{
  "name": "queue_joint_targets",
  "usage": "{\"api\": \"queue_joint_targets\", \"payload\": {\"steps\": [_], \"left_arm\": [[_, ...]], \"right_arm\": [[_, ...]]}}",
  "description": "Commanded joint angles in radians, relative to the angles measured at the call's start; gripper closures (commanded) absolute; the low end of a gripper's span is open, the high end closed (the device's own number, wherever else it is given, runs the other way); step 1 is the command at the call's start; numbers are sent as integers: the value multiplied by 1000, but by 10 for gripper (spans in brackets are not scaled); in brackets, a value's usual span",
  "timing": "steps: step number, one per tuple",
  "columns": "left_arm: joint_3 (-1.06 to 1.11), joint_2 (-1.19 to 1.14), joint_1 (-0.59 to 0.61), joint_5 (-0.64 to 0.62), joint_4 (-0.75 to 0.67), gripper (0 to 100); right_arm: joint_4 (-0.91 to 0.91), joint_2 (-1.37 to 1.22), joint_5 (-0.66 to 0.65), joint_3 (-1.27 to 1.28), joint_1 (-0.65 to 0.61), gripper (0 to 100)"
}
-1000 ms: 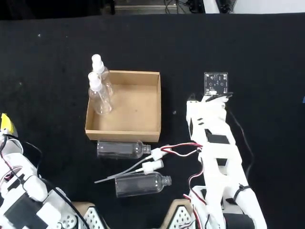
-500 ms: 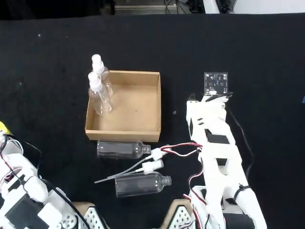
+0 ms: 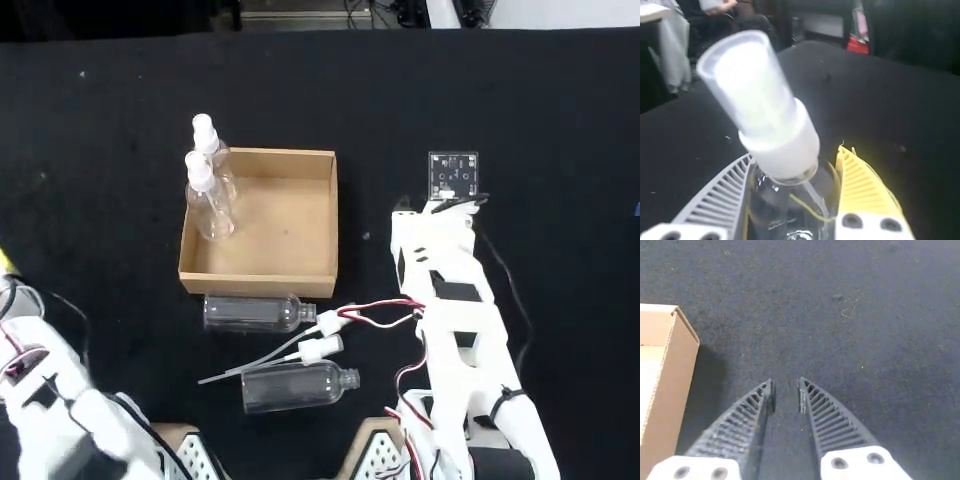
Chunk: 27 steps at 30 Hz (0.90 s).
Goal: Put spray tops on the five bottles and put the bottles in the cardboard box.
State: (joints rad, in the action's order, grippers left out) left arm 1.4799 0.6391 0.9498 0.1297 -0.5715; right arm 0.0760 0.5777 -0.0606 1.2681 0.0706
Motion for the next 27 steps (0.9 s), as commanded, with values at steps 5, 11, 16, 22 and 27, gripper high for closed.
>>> {"api": "queue_joint_targets", "payload": {"steps": [5,11,16,22,27], "left_arm": [[-111,677,-237,-3,740,954],[-113,1054,-524,3,1034,954],[-113,1165,-704,-2,1148,954],[-110,1103,-872,-3,1125,954],[-104,957,-949,-8,994,954]], "right_arm": [[-28,47,-8,1,-6,942],[-25,47,-8,2,-6,942],[-25,47,-8,2,-6,942],[-25,47,-9,2,-6,942],[-25,47,-9,2,-6,942]]}}
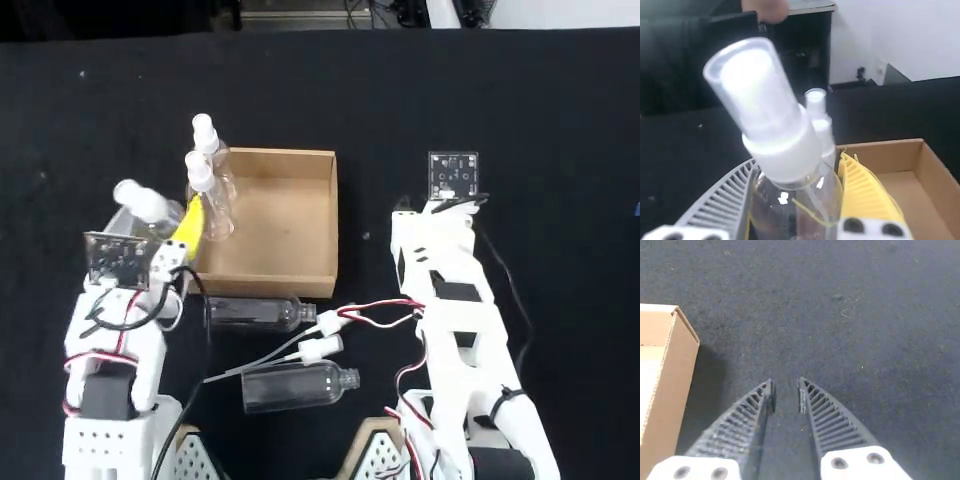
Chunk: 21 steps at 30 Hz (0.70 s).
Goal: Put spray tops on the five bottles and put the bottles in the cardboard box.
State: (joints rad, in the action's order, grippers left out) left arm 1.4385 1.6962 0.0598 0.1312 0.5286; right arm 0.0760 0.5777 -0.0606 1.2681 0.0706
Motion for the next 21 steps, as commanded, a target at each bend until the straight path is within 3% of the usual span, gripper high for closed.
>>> {"api": "queue_joint_targets", "payload": {"steps": [1,6,21], "left_arm": [[-64,-135,-70,-28,-126,954],[-73,-290,-82,-118,-213,954],[-28,-382,-82,-117,-325,954]], "right_arm": [[-25,47,-9,2,-6,942],[-25,47,-9,2,-6,942],[-25,47,-9,2,-6,942]]}}
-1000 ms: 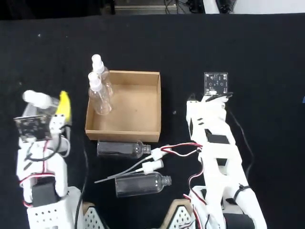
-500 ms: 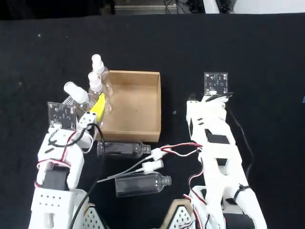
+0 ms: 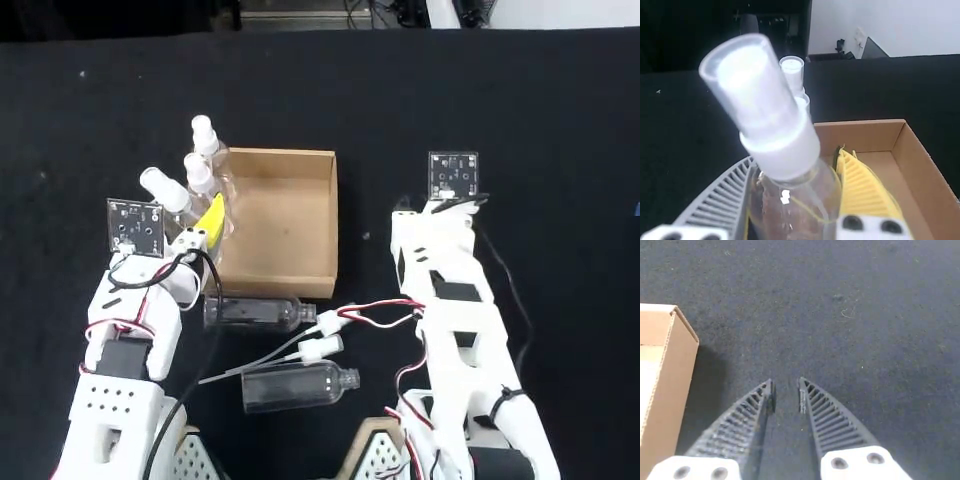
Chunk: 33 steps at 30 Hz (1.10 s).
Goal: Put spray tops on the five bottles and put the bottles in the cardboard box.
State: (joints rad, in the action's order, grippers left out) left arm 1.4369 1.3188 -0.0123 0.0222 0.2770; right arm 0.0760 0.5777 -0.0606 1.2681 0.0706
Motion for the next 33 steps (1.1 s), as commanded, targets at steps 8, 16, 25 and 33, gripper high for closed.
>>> {"api": "queue_joint_targets", "payload": {"steps": [8,16,25,33], "left_arm": [[124,-5,-10,-6,-216,954],[131,-5,-12,-6,-218,949],[176,-6,-10,-6,-221,952],[206,-3,-10,-11,-221,949]], "right_arm": [[-25,47,-9,2,-6,942],[-25,47,-9,2,-6,942],[-29,47,-9,10,-8,942],[-28,47,-9,12,-8,942]]}}
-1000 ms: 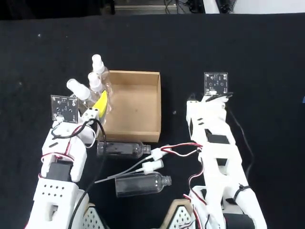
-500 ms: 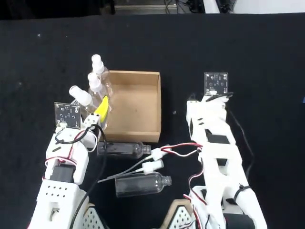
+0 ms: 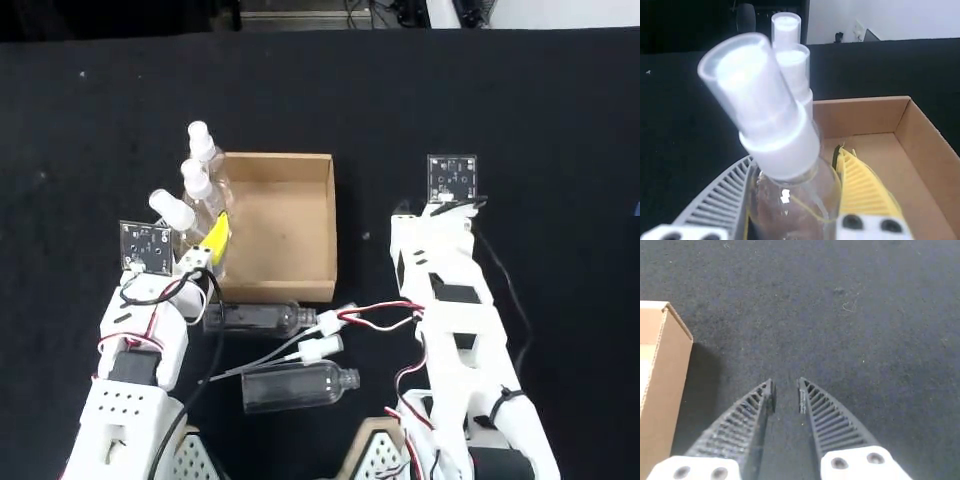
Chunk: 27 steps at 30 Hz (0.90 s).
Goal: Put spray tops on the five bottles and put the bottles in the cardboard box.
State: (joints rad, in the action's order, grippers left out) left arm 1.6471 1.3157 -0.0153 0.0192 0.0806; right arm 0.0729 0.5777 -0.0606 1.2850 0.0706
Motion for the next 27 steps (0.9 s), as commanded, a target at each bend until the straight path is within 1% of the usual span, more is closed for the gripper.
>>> {"api": "queue_joint_targets", "payload": {"steps": [1,10,15,27], "left_arm": [[-2,0,-7,-8,-25,949],[4,-2,-7,-5,-23,937],[36,3,-7,-5,-23,787],[44,9,2,-12,-20,787]], "right_arm": [[-25,47,-9,-5,-8,942],[-23,47,-9,-5,-8,942],[-23,47,-9,-5,-8,942],[-23,47,-9,-5,-8,942]]}}
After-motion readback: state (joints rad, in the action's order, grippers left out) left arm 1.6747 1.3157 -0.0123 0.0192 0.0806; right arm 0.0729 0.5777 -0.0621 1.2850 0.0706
